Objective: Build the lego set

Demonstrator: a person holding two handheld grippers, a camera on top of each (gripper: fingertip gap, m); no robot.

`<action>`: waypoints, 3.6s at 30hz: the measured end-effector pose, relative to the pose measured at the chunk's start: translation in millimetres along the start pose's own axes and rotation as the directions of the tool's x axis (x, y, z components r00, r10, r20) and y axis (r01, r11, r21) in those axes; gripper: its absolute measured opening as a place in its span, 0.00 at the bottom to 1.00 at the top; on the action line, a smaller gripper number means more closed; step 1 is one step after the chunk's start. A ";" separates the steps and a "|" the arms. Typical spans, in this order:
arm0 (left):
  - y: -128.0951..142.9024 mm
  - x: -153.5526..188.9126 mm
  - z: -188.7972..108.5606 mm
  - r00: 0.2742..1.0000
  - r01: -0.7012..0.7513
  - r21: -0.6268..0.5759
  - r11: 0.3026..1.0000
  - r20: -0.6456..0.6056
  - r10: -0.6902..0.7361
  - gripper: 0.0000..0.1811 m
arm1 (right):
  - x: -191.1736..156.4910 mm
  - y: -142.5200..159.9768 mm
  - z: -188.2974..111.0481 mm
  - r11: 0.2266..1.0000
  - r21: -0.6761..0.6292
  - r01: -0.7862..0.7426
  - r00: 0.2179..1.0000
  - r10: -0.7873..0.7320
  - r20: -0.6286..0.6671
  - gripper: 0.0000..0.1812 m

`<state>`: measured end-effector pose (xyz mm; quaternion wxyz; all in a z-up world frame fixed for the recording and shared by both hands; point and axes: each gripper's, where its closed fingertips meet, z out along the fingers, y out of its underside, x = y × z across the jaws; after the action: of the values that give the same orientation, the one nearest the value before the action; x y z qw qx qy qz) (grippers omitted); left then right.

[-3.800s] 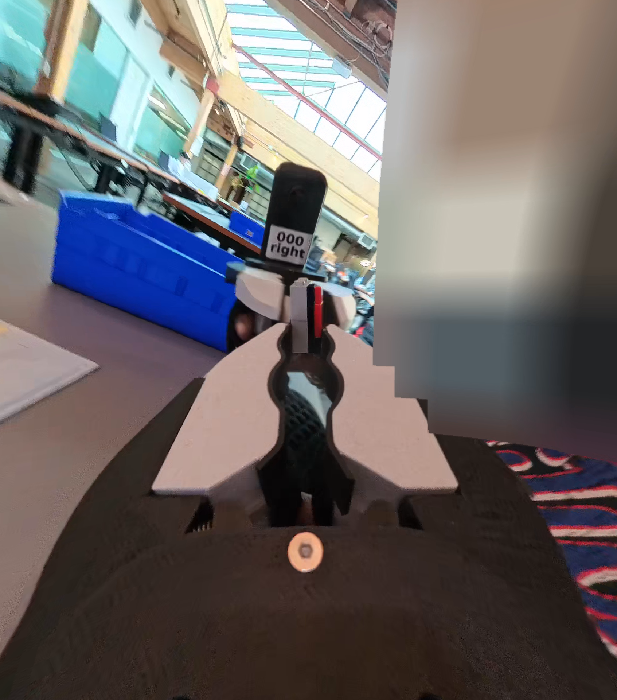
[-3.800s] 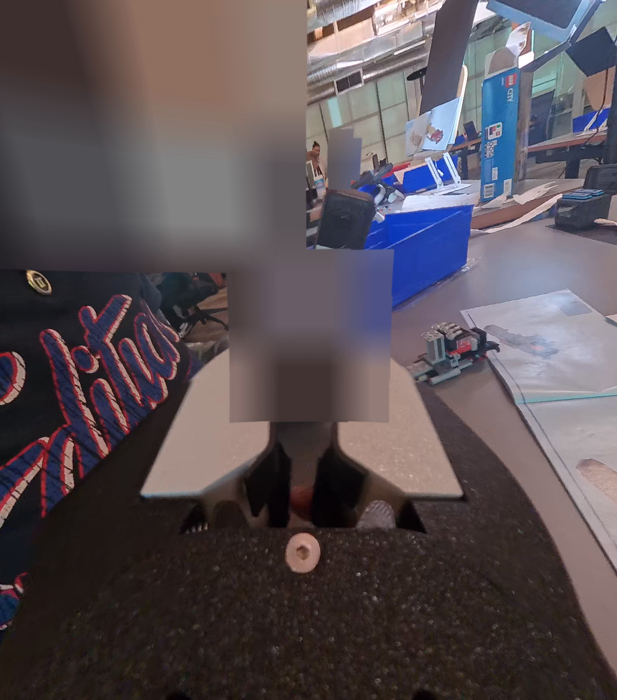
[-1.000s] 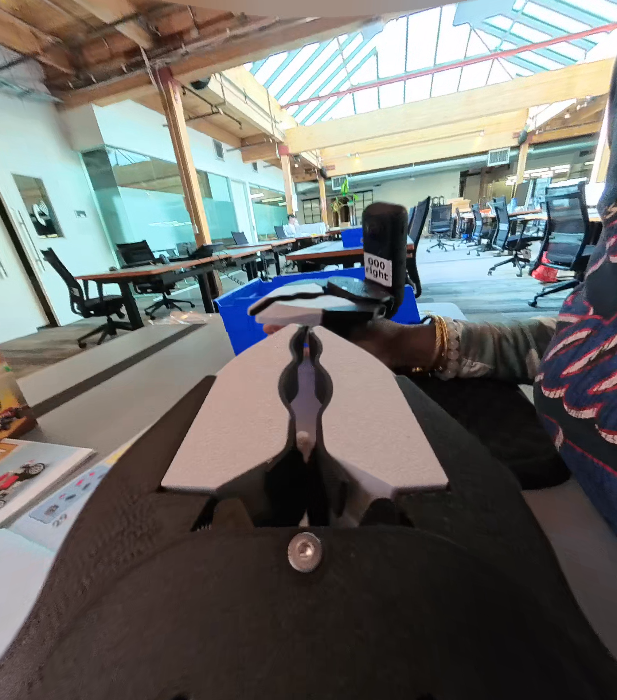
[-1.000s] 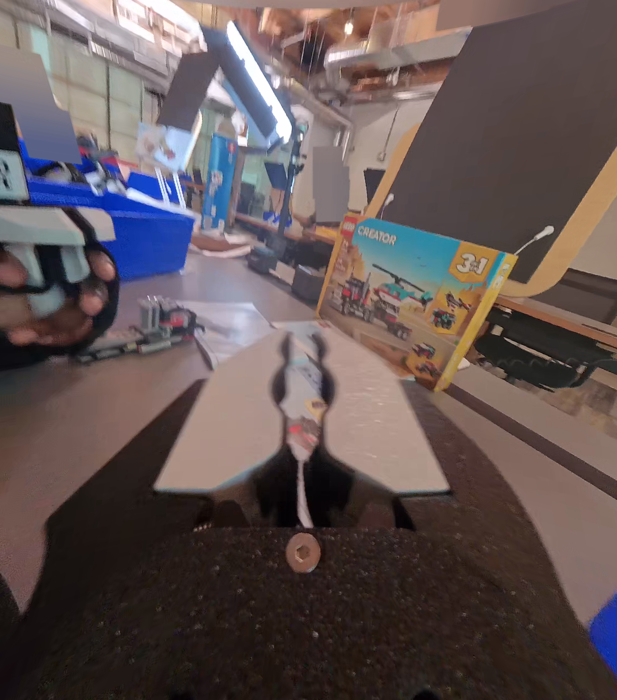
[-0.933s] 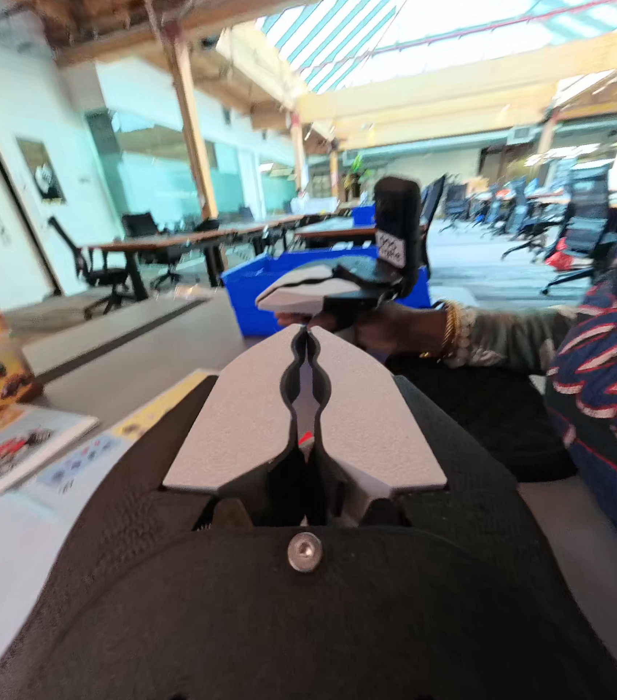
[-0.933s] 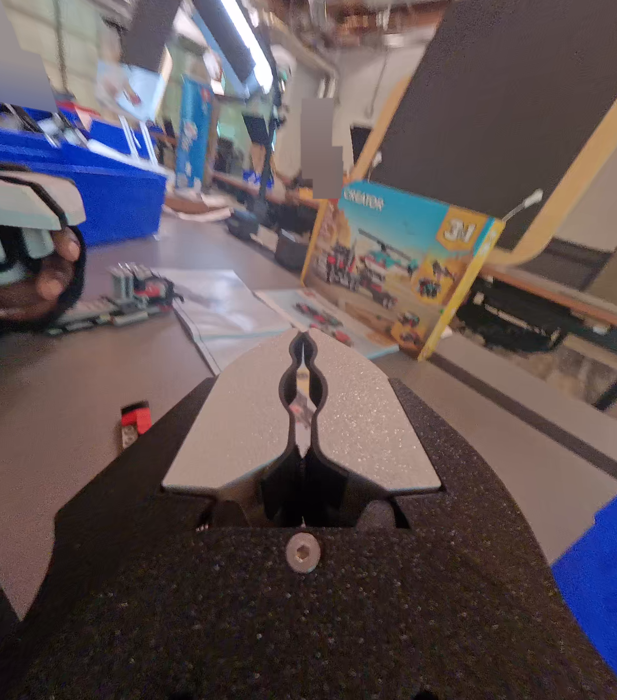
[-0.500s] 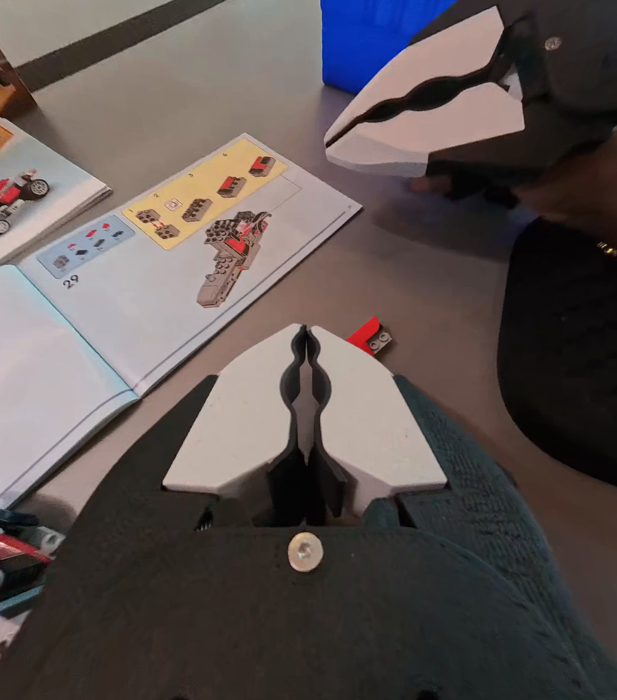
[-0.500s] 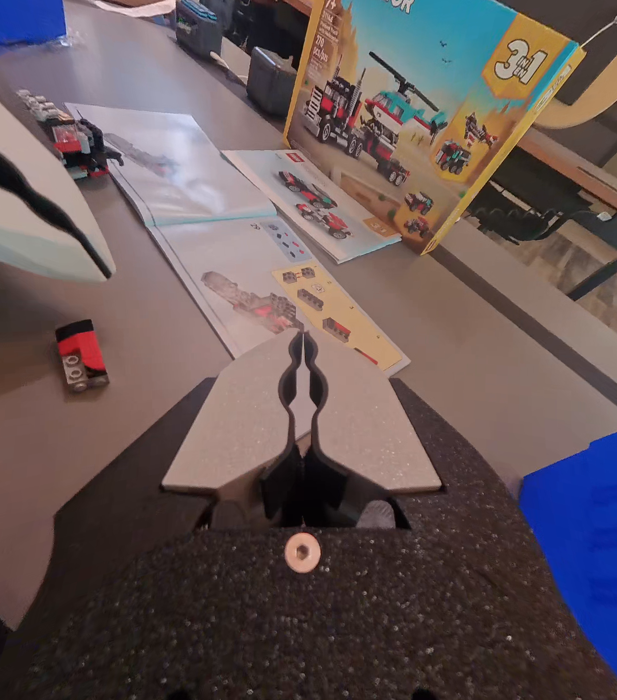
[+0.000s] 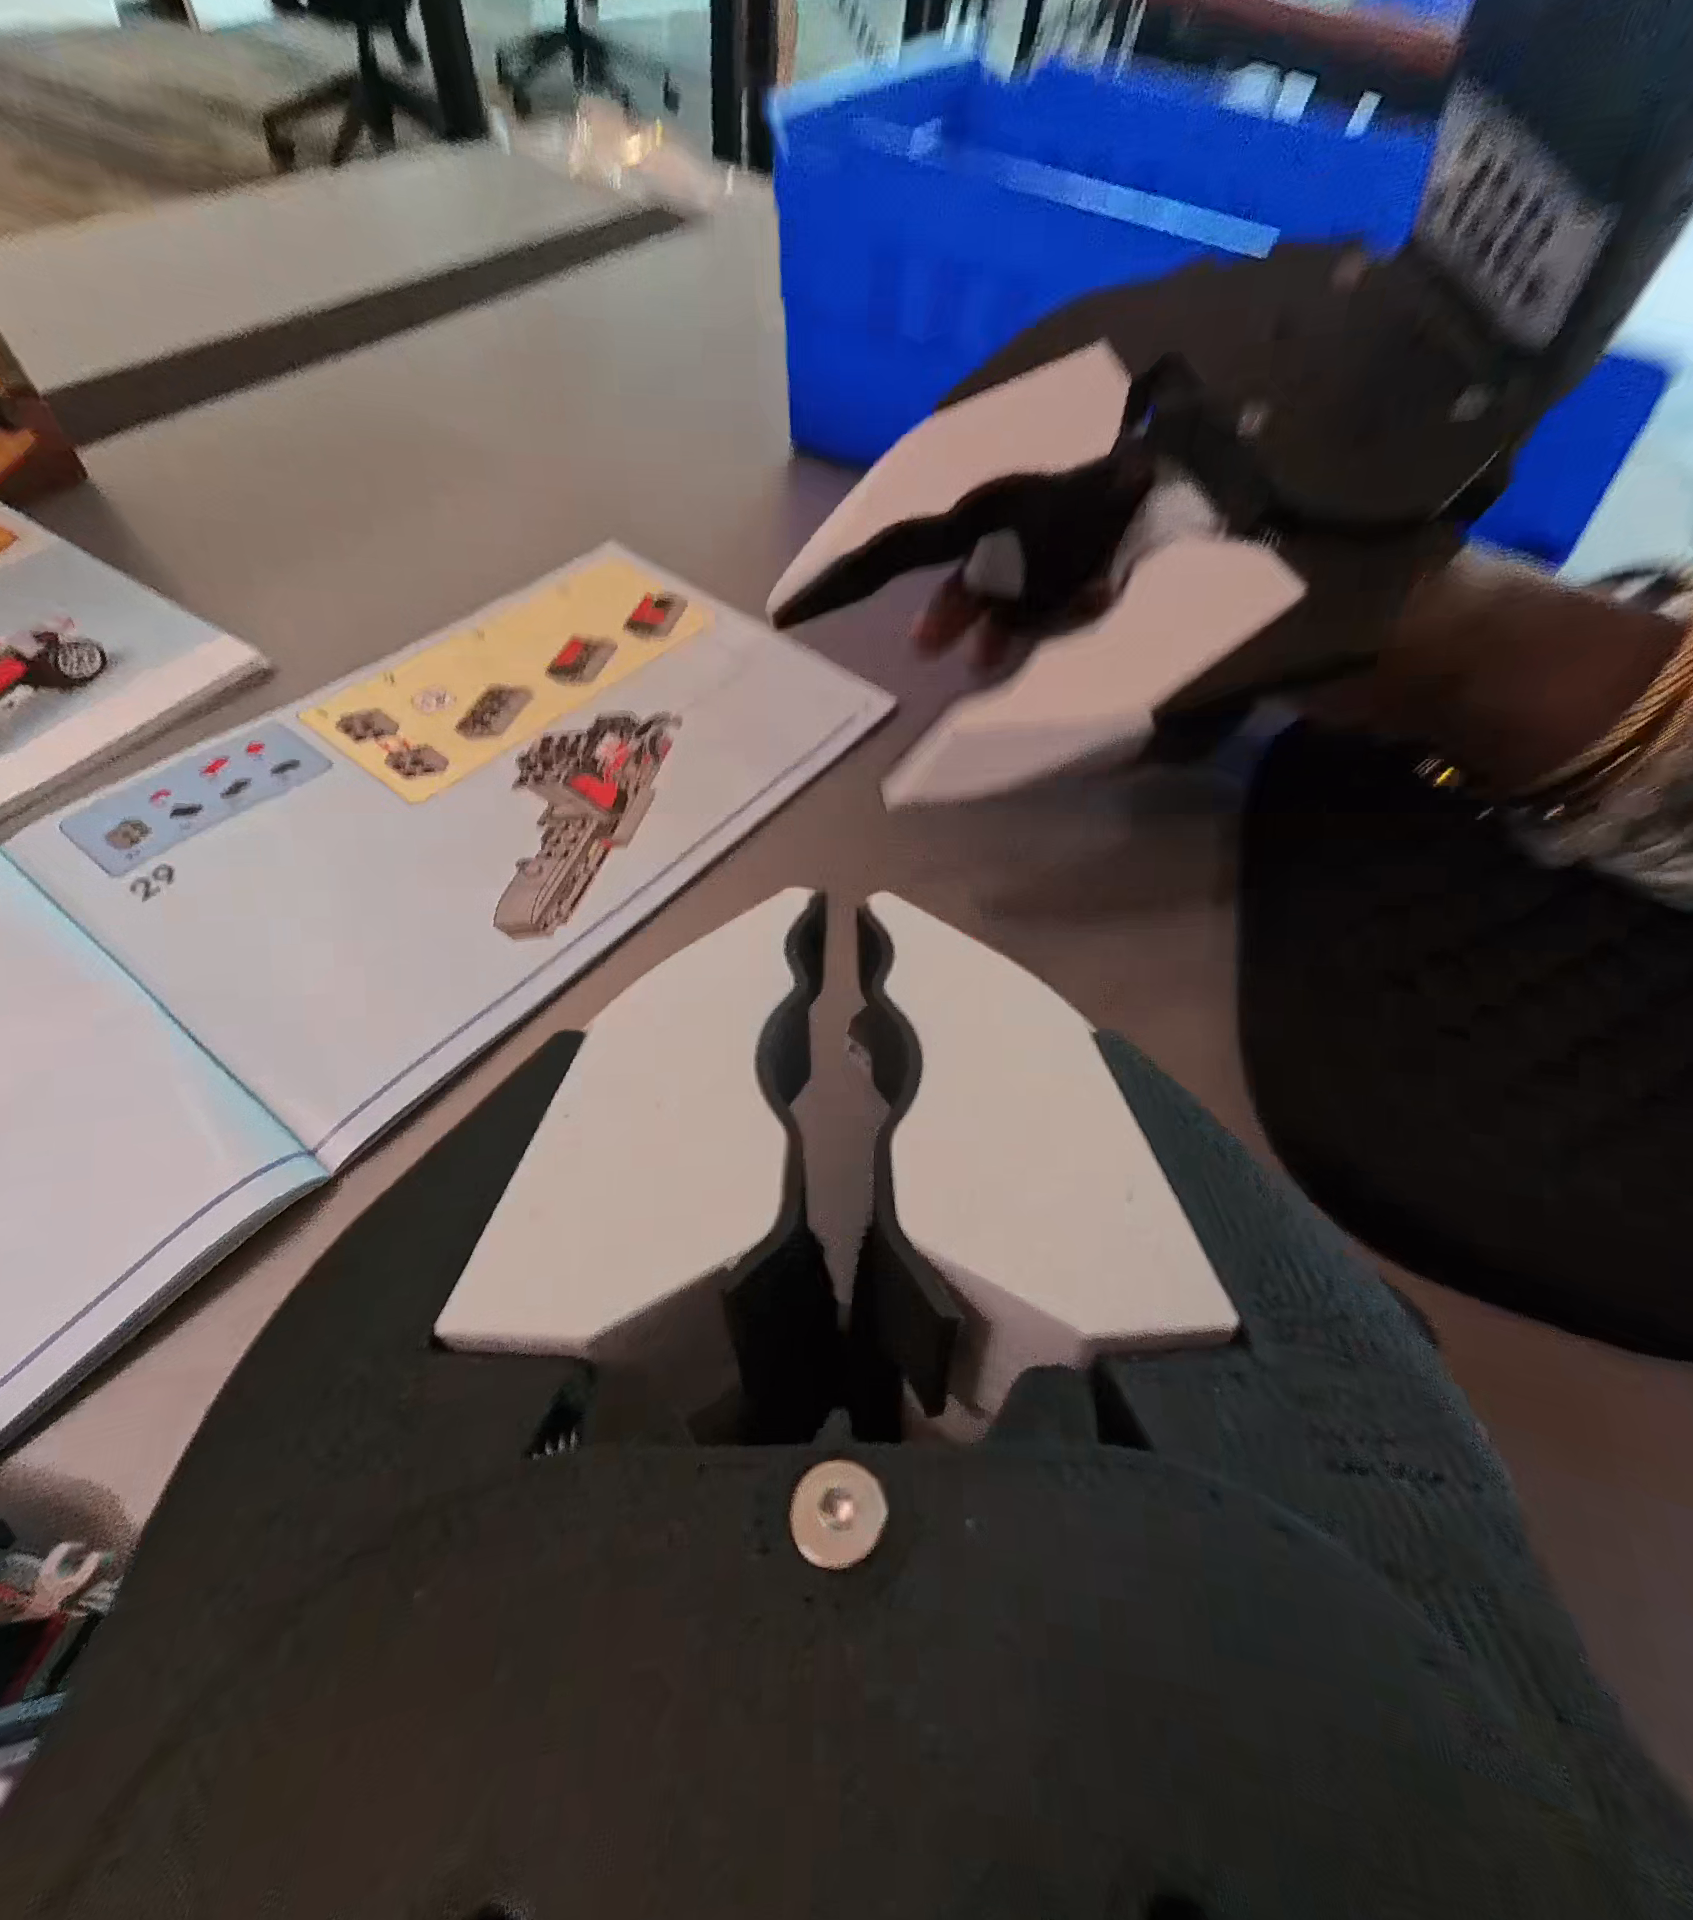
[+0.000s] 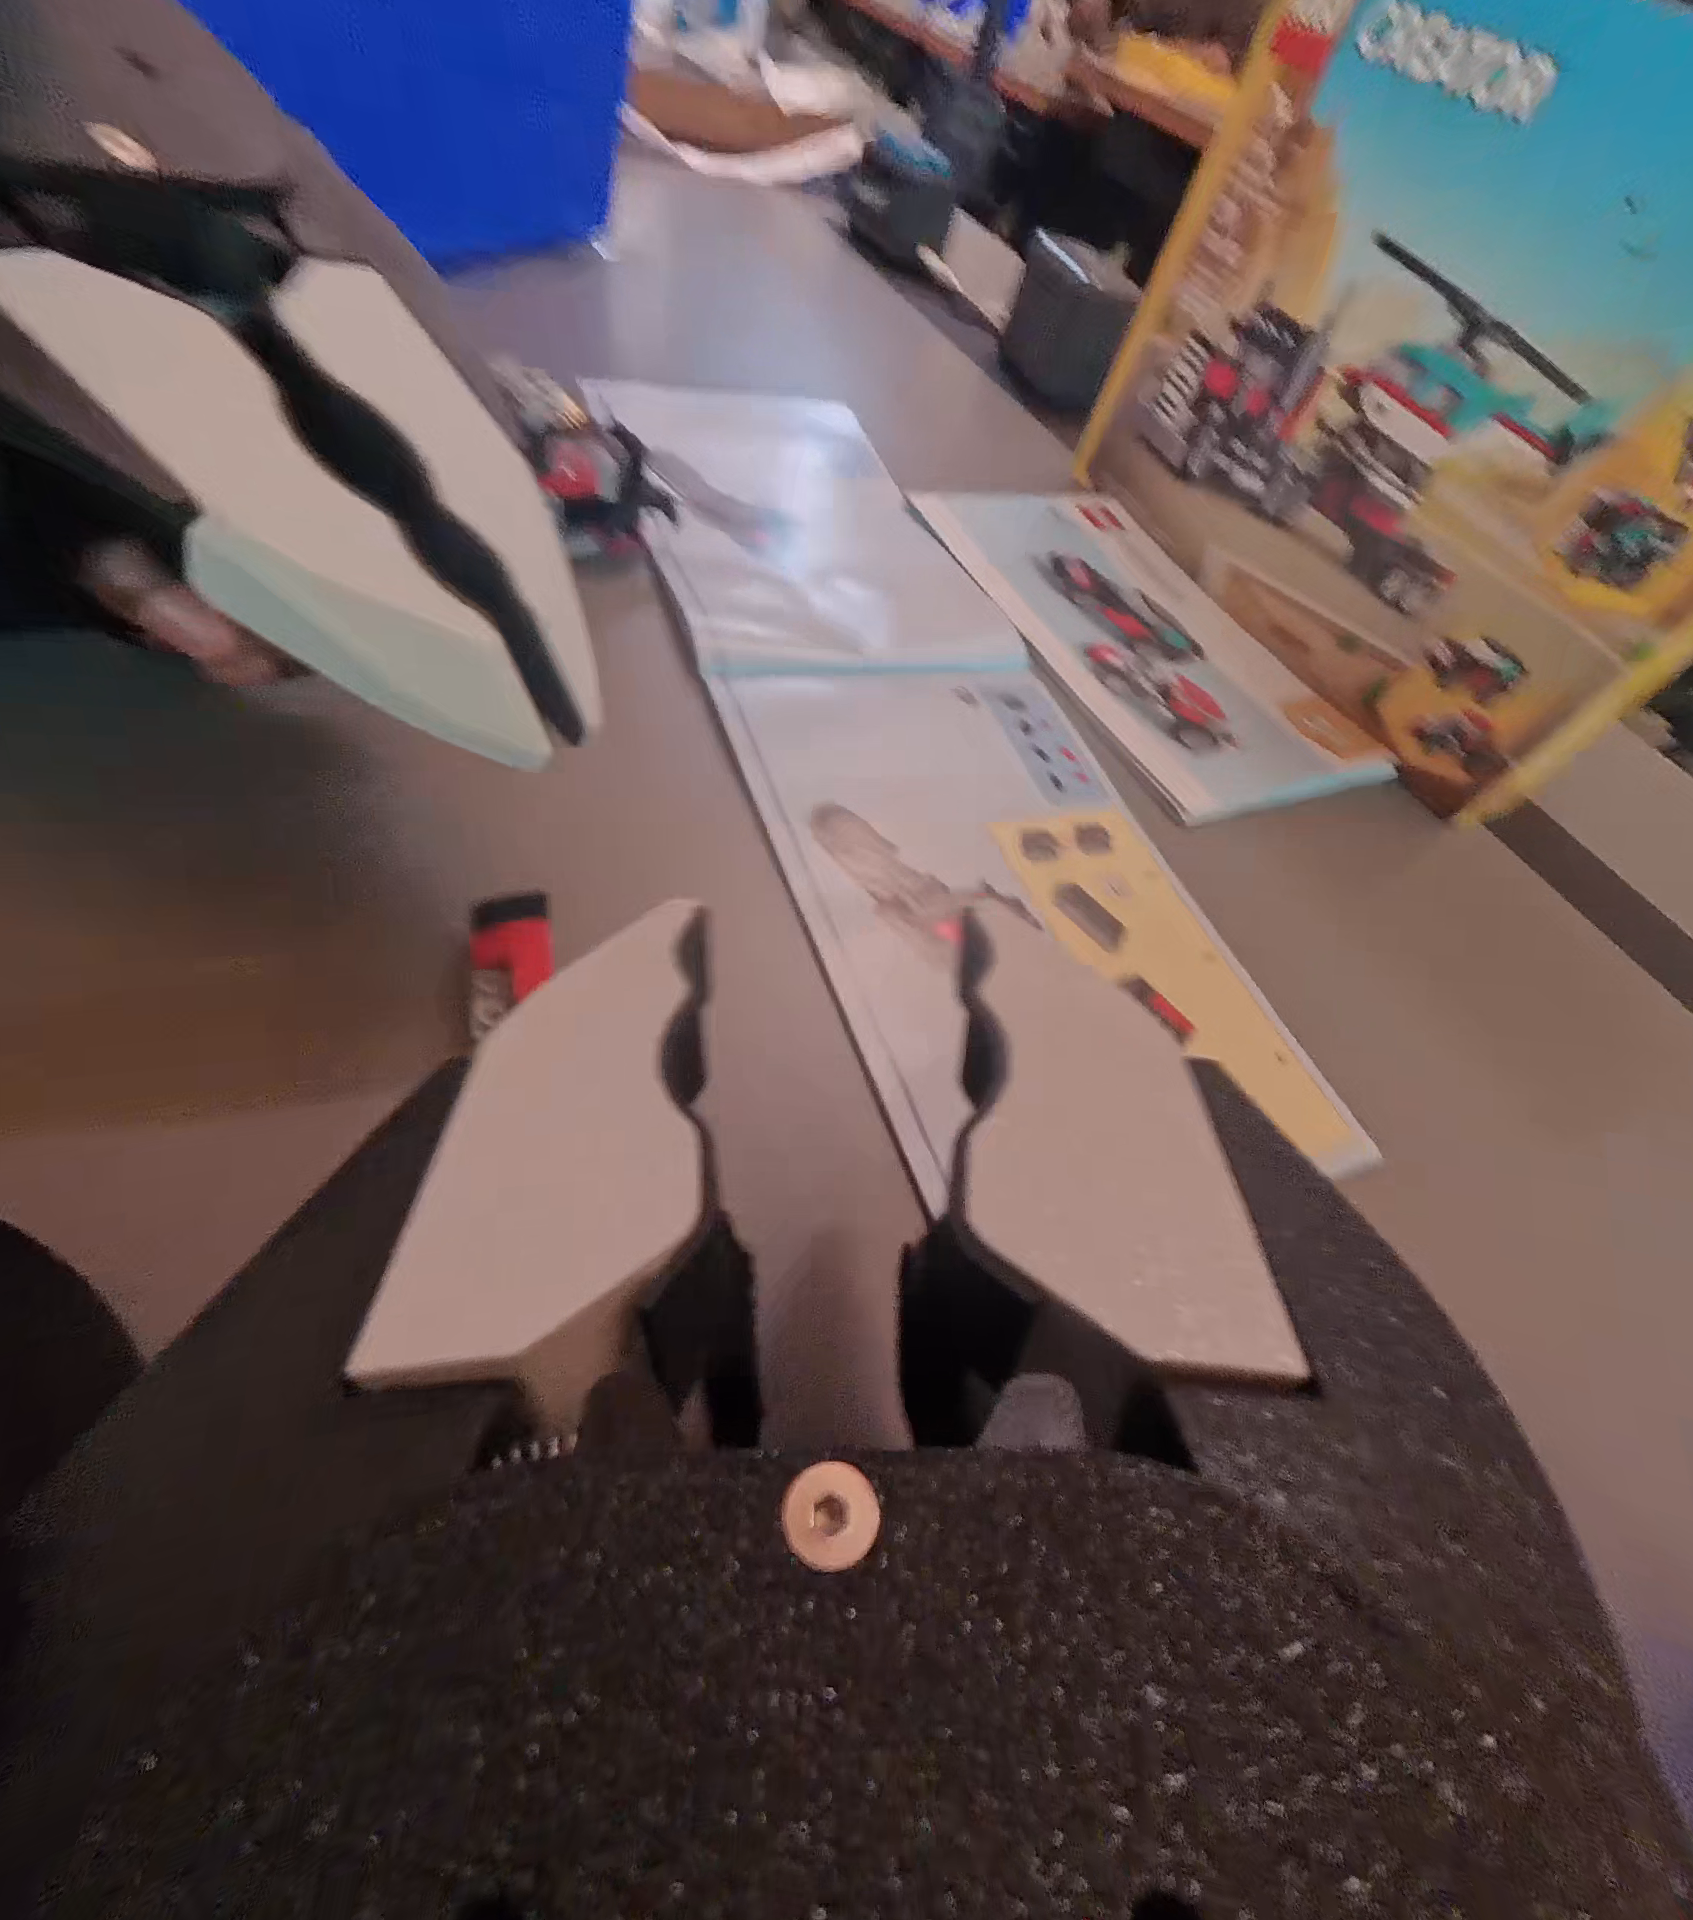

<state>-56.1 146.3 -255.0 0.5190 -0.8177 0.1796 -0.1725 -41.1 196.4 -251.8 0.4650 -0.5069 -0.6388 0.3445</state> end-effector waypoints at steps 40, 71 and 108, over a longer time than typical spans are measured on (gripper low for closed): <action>-9.1 28.9 -6.9 0.969 0.052 0.079 0.996 -0.246 -0.031 0.21 | -52.2 27.7 -2.9 0.975 -0.221 0.028 0.892 0.075 0.446 0.17; 29.6 25.5 14.2 0.990 -0.049 -0.211 0.976 -0.137 0.020 0.22 | -55.0 32.8 2.1 0.969 -0.240 0.061 0.905 0.048 0.422 0.16; 9.2 26.8 3.1 0.990 -0.046 -0.046 0.998 -0.135 0.039 0.17 | 76.0 97.4 -322.1 0.801 -0.244 -0.546 0.727 0.309 -0.613 0.15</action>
<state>-32.2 132.5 -262.1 0.4891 -0.8127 0.2357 -0.2117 290.6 284.1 -215.7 0.4151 -0.8049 -0.3988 0.1445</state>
